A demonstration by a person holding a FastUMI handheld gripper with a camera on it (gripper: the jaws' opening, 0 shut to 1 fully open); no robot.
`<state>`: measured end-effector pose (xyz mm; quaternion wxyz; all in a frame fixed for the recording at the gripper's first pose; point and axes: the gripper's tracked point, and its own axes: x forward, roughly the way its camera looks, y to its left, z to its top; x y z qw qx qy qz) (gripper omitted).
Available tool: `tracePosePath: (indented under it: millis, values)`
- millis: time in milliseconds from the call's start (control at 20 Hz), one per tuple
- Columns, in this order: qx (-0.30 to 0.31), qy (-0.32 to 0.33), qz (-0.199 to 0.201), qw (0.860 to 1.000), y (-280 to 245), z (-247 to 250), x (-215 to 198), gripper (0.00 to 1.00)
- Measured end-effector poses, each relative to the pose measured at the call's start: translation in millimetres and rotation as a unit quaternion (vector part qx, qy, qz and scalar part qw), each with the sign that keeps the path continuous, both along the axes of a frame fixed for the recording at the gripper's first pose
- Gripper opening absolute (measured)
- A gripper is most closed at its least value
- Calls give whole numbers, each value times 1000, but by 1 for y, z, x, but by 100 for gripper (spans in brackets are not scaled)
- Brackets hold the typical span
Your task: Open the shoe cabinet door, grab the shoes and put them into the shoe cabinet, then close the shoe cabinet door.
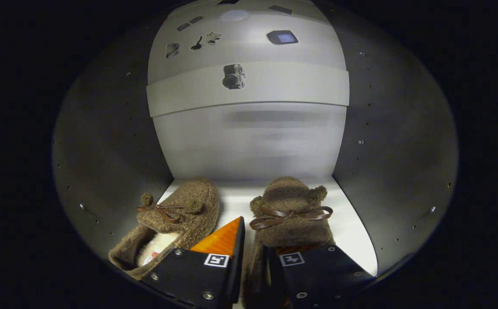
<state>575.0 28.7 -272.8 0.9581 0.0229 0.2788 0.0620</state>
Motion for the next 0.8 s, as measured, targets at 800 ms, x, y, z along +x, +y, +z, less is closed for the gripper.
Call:
tracePosePath:
  millis: [800]
  values:
    - [2,-21,-21,1000,-4,53,-100,75]
